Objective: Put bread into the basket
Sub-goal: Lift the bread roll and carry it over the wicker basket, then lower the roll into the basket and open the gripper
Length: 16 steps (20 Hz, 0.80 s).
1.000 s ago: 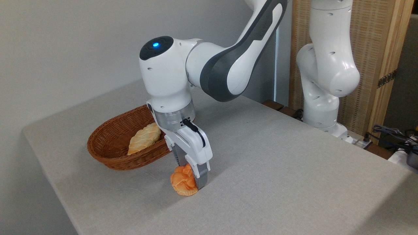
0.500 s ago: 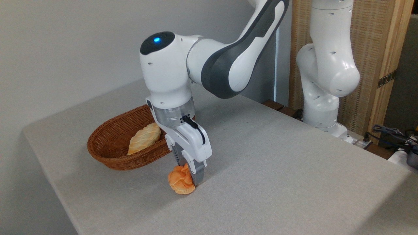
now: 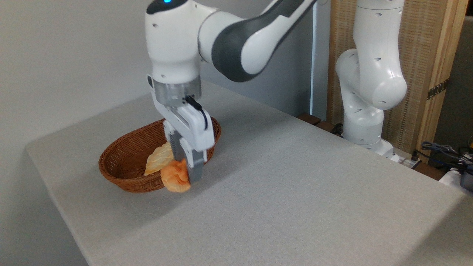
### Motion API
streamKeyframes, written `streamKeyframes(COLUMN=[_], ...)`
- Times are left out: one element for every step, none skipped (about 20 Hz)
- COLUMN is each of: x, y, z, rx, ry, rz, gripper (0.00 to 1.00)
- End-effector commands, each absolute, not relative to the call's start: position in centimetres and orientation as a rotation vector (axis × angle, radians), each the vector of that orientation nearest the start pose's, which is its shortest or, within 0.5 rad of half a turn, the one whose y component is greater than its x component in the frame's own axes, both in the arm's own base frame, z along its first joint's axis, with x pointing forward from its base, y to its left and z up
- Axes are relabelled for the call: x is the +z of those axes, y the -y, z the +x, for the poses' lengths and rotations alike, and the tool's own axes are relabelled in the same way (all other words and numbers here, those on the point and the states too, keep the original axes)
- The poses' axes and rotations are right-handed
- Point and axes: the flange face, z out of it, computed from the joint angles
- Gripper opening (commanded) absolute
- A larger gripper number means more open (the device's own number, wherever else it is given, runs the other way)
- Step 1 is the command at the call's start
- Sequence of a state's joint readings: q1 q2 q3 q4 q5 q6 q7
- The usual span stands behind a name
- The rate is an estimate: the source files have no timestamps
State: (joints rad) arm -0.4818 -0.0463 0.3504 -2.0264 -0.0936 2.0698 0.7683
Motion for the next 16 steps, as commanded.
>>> streamKeyframes(x=[48.8, 48.8, 48.7, 48.6, 48.5, 48.4, 48.3, 48.2, 47.9, 47.9, 48.0, 48.0, 47.9, 47.8, 47.6, 47.7], y=[10.9, 11.3, 12.1, 13.2, 13.6, 14.3, 14.6, 15.5, 16.4, 16.7, 17.3, 17.6, 18.0, 18.1, 18.2, 18.2], z=[54.4, 54.4, 54.2, 54.0, 54.0, 53.9, 53.8, 53.6, 53.5, 53.4, 53.4, 53.3, 53.2, 53.2, 53.2, 53.2], rx=[-0.242, -0.243, -0.241, -0.233, -0.232, -0.227, -0.223, -0.221, -0.211, -0.219, -0.235, -0.236, -0.231, -0.229, -0.224, -0.226], ry=[-1.278, -1.274, -1.269, -1.268, -1.259, -1.227, -1.213, -1.19, -1.173, -1.162, -1.134, -1.125, -1.114, -1.115, -1.117, -1.118], rz=[-2.959, -2.961, -2.965, -2.968, -2.974, -2.992, -3.0, -3.019, -3.029, -3.034, -3.041, -3.046, -3.051, -3.051, -3.05, -3.05], gripper=[0.54, 0.54, 0.54, 0.54, 0.54, 0.54, 0.56, 0.69, 0.77, 0.84, 1.0, 1.0, 1.0, 1.0, 1.0, 1.0])
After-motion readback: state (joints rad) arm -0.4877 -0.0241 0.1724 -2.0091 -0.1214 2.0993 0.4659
